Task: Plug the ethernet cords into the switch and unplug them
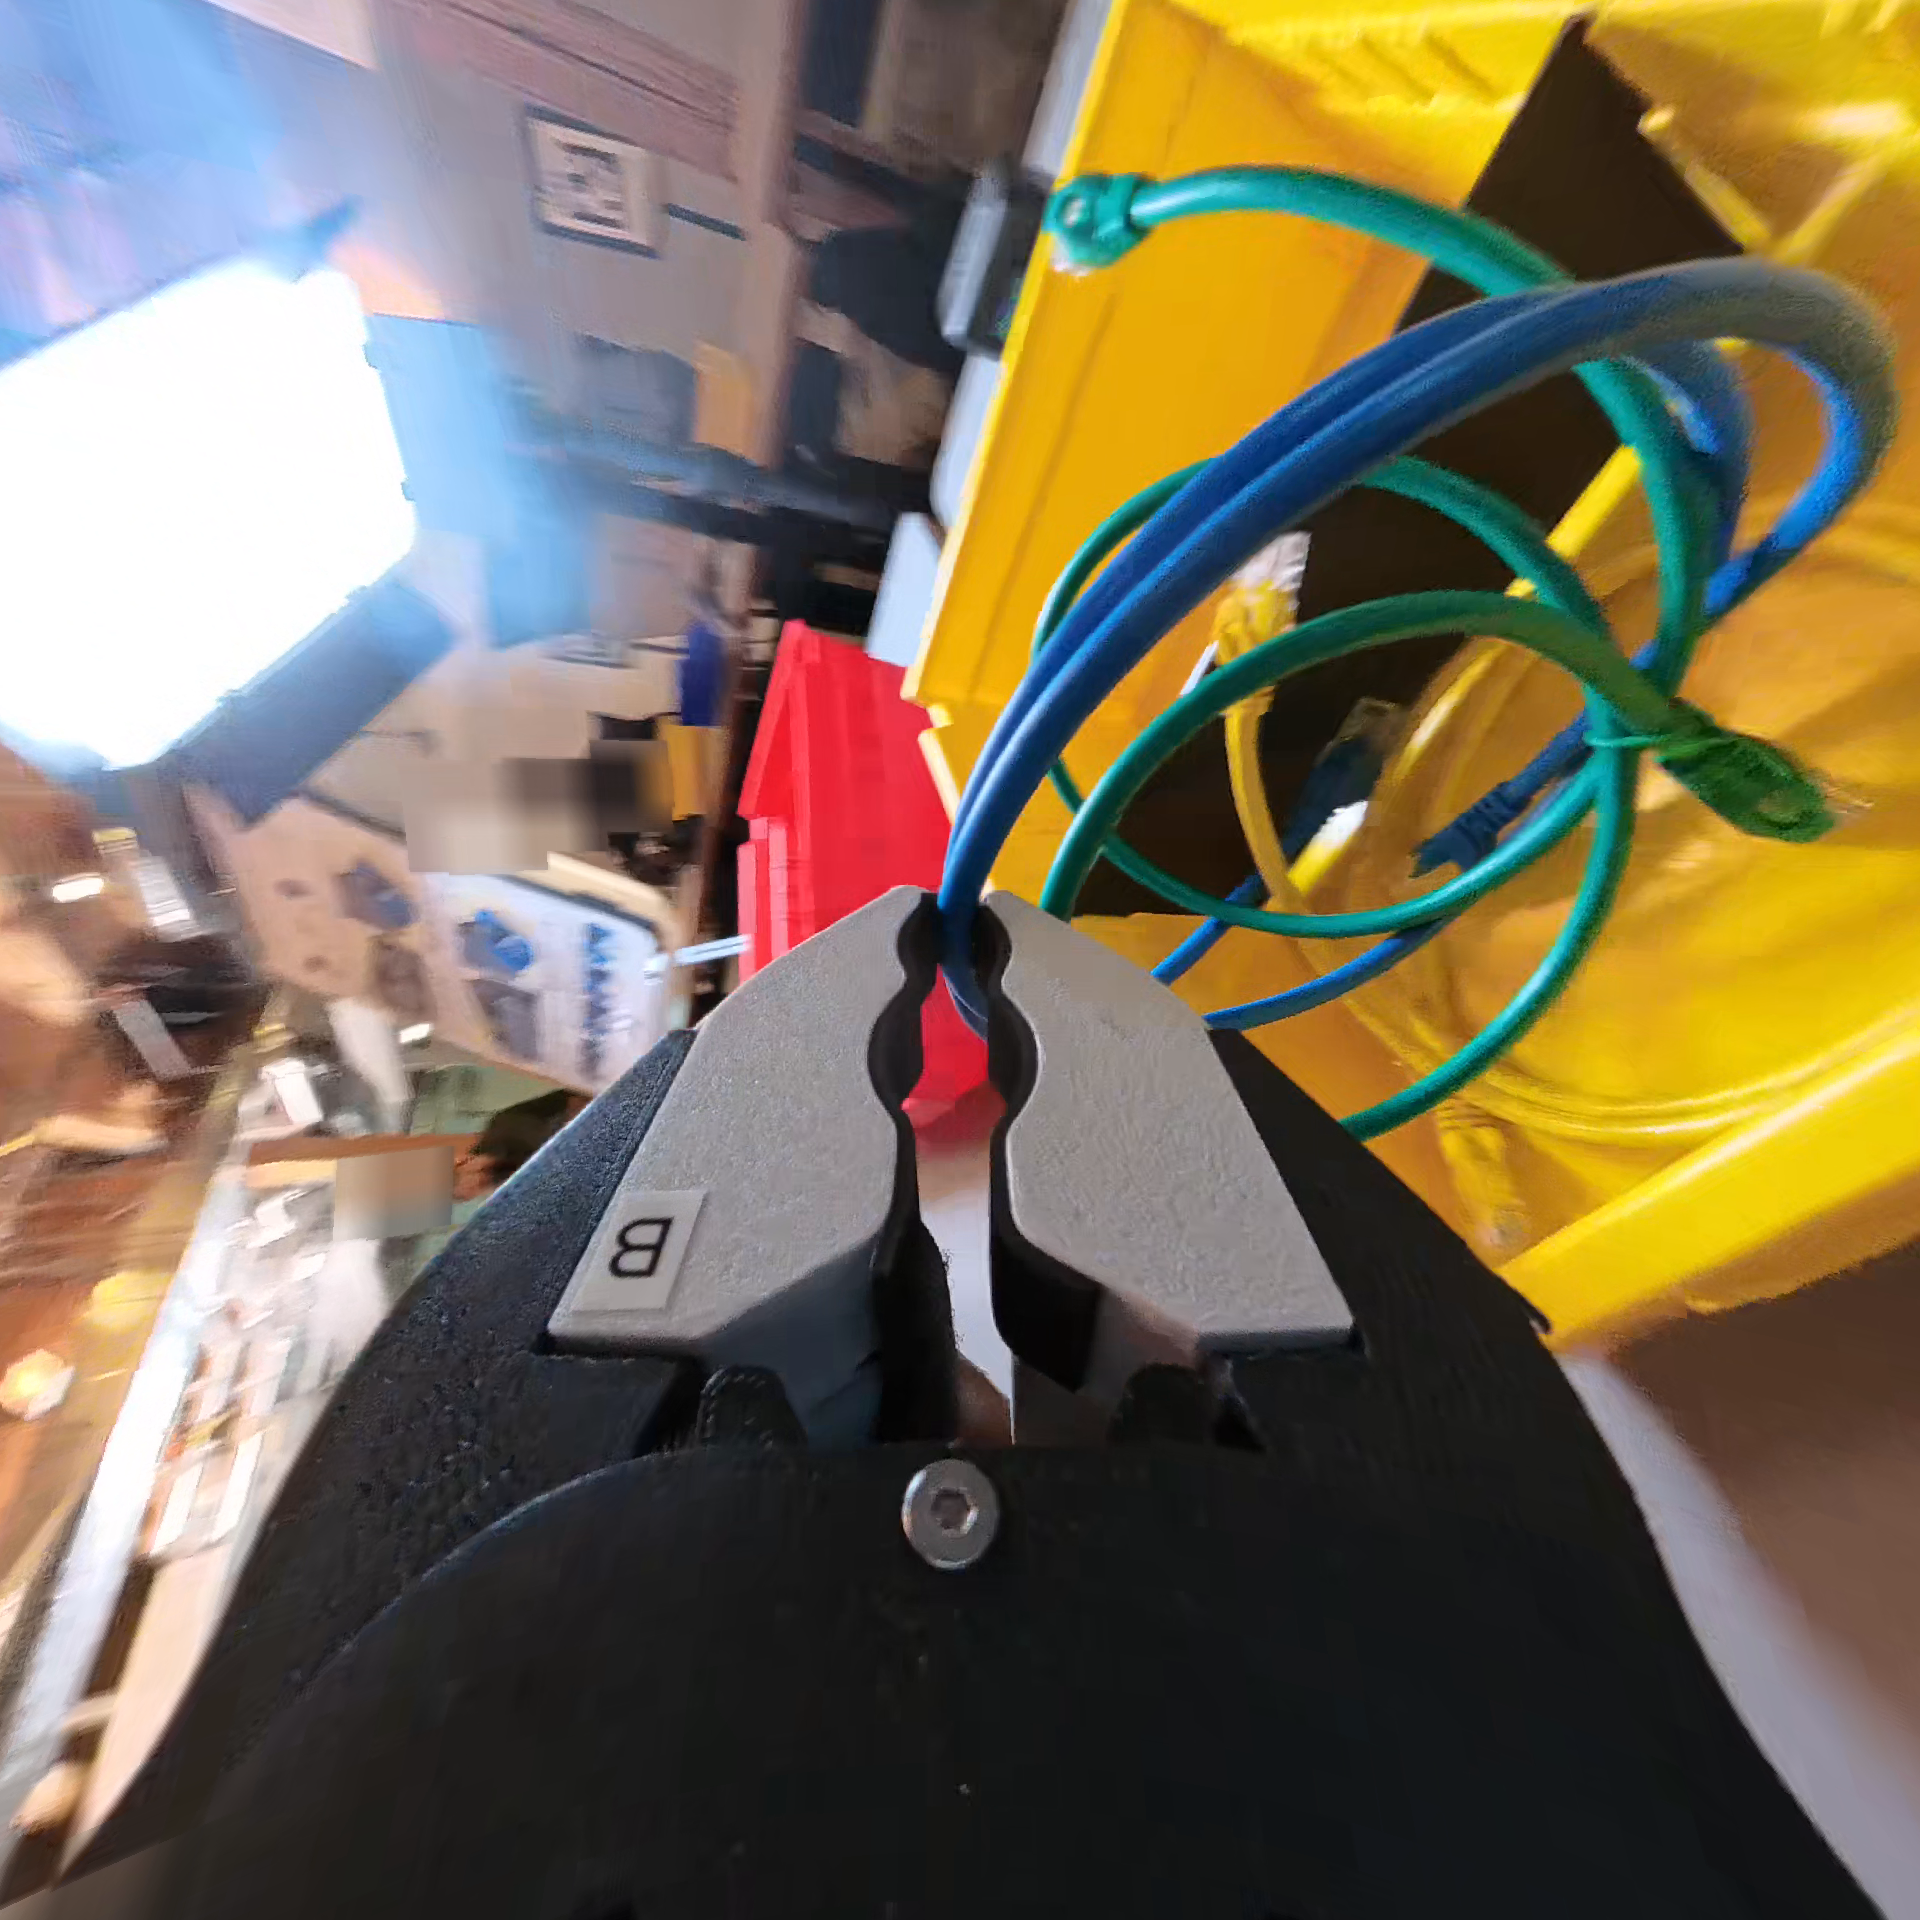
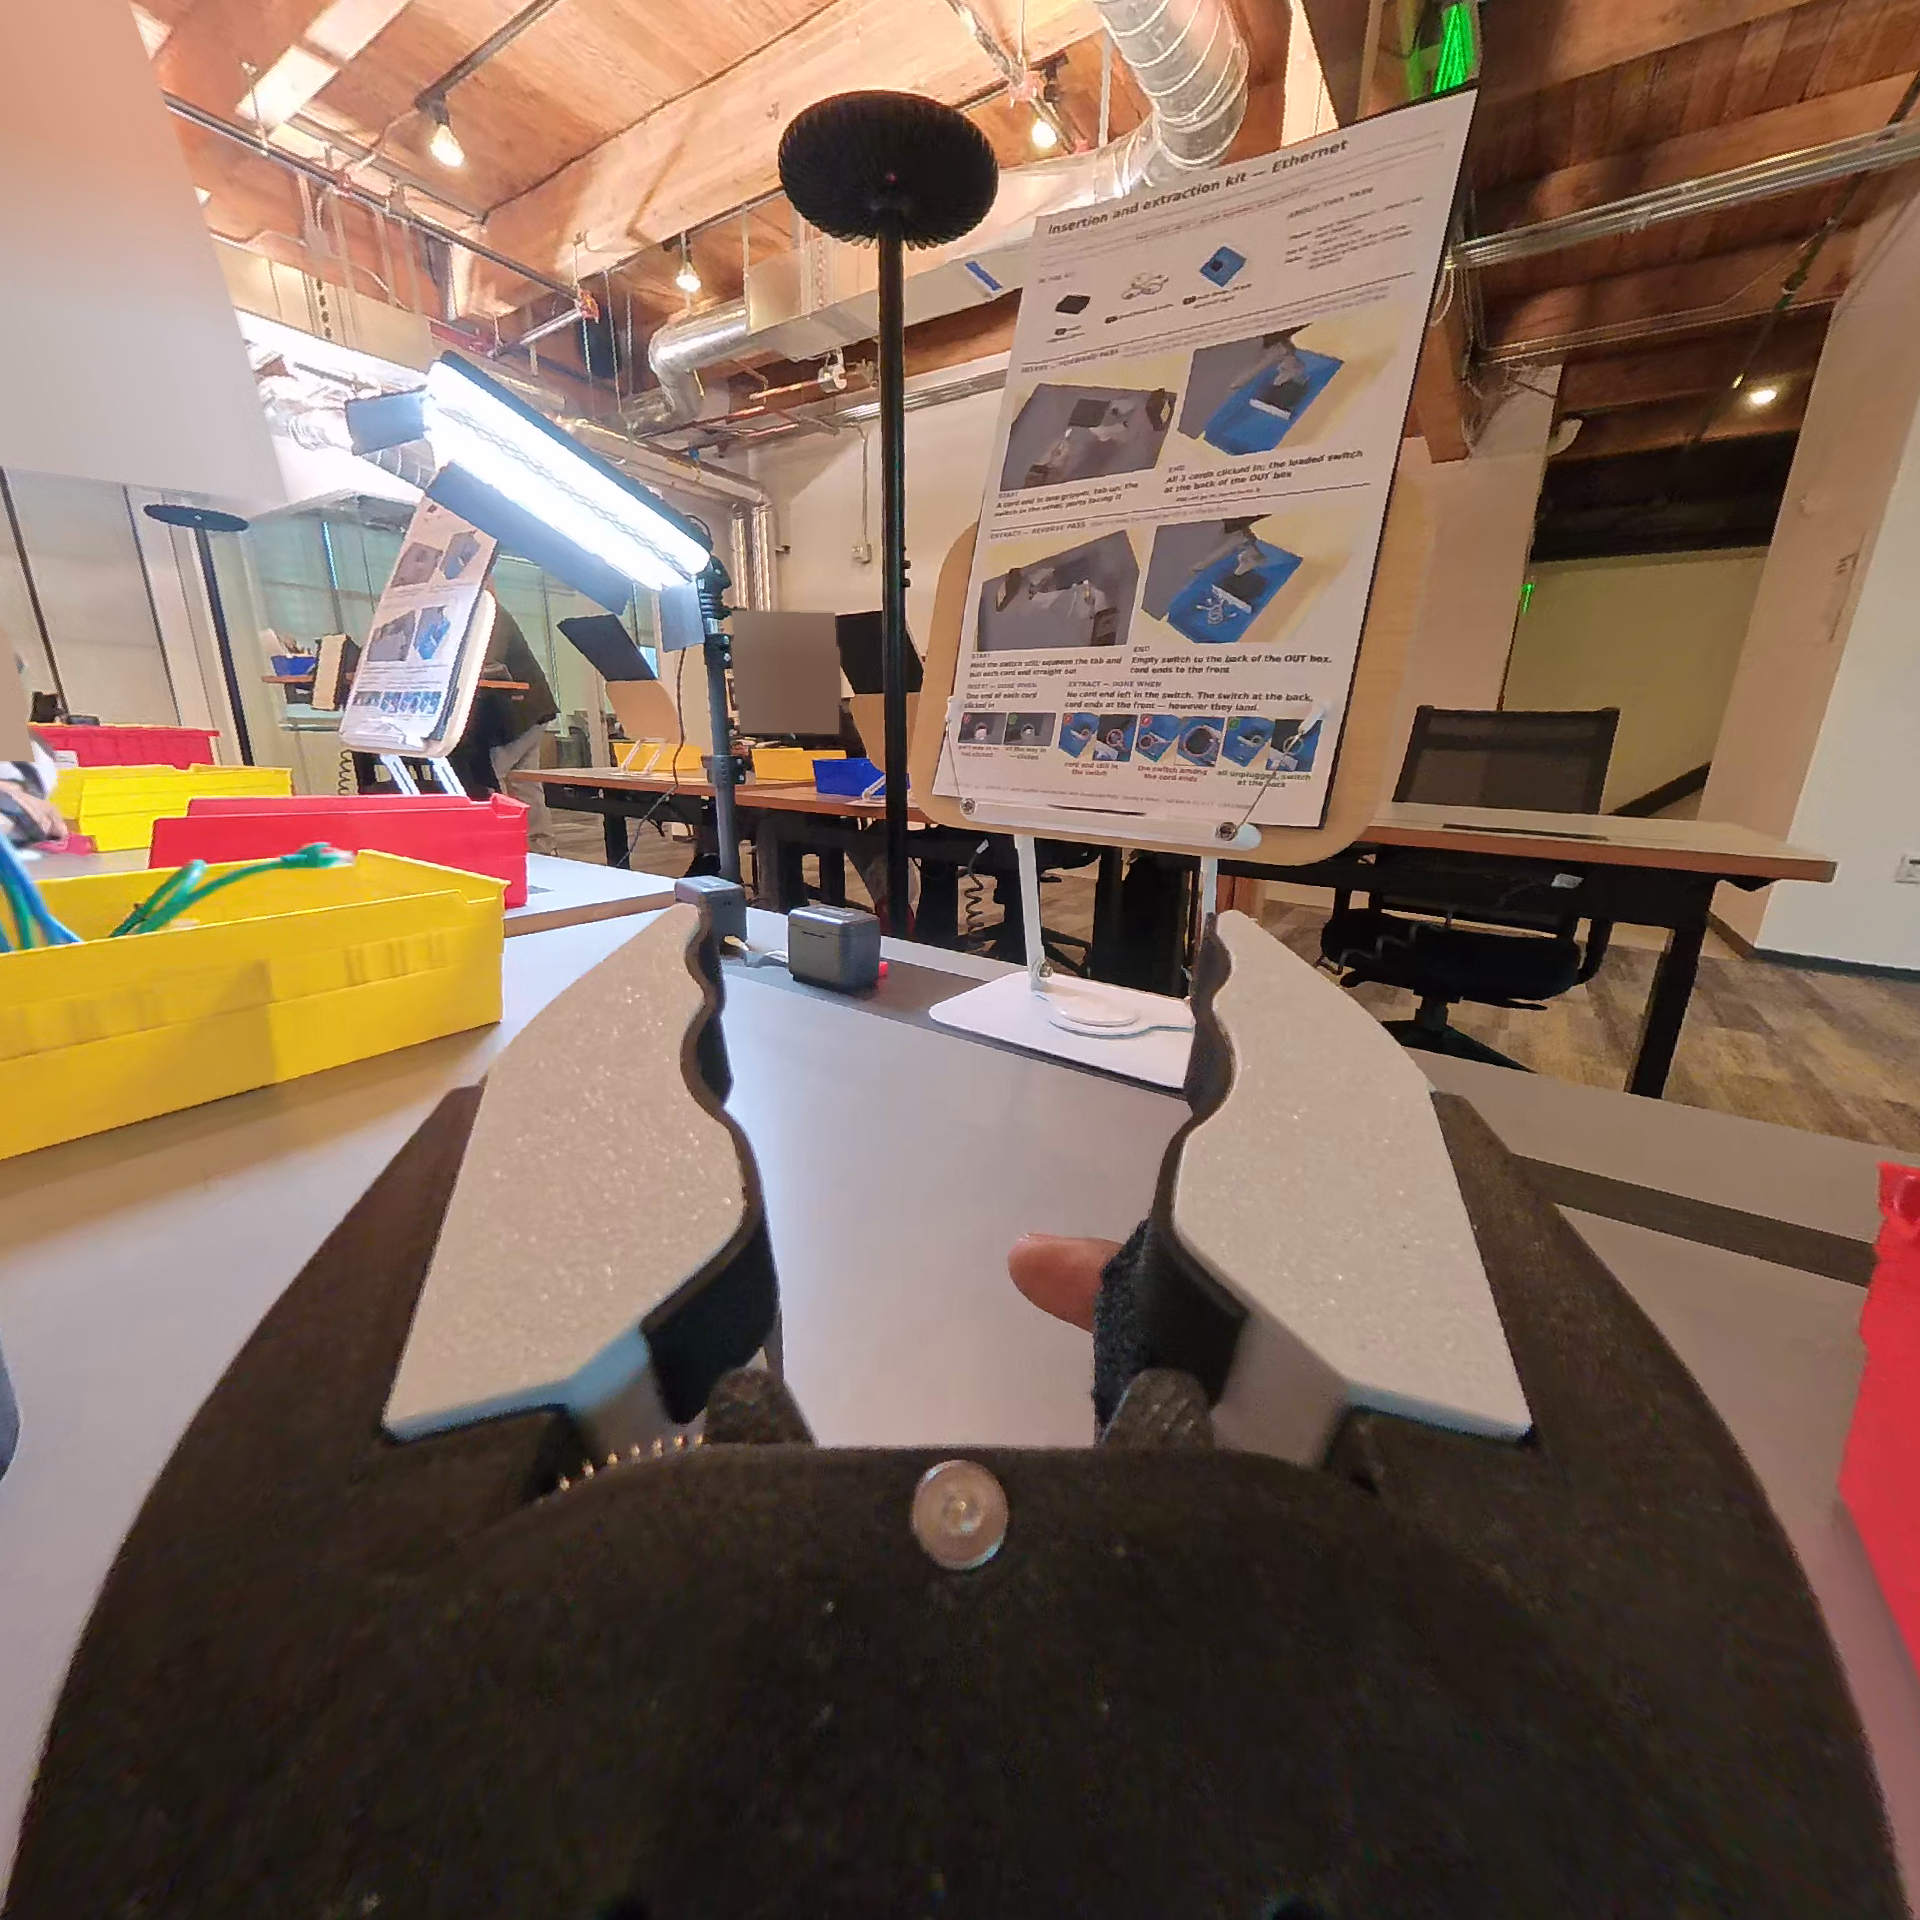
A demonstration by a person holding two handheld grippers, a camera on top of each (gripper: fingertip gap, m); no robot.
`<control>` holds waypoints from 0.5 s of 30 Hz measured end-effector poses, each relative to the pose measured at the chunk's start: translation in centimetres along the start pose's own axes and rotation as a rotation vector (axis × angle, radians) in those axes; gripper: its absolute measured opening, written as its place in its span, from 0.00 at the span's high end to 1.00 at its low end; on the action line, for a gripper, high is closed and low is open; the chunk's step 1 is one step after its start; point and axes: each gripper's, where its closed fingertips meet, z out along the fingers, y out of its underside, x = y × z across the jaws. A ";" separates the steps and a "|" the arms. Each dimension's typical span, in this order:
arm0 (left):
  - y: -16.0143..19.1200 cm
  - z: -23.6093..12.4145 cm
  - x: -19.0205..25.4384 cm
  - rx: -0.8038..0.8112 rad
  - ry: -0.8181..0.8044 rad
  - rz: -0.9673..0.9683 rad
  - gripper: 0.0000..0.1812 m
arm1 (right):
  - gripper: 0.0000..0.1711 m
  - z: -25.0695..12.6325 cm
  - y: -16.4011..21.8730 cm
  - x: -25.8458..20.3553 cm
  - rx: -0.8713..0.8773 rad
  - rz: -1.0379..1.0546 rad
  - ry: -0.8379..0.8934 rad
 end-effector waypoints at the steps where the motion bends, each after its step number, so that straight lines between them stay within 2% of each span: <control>1: 0.4 -0.4 -0.3 0.008 -0.094 0.005 0.96 | 0.49 0.0 0.0 0.0 0.000 -0.001 0.000; 3: 0.8 -0.9 0.2 0.033 -0.277 0.016 0.96 | 0.49 0.0 0.0 0.0 0.001 0.001 -0.001; 6: 1.2 -1.1 2.2 0.002 -0.429 0.076 0.96 | 0.49 0.1 0.1 -0.1 0.000 -0.001 0.000; 9: 0.5 -0.9 2.5 0.037 -0.424 -0.126 0.95 | 0.49 0.2 0.1 -0.3 -0.004 -0.001 -0.006; 12: 1.1 -0.9 2.4 -0.003 -0.424 -0.200 0.95 | 0.49 0.3 0.2 -0.7 -0.008 -0.016 -0.017; 15: 1.3 -1.1 2.8 0.074 -0.418 -0.357 0.95 | 0.50 0.4 0.4 -1.2 -0.024 -0.030 -0.045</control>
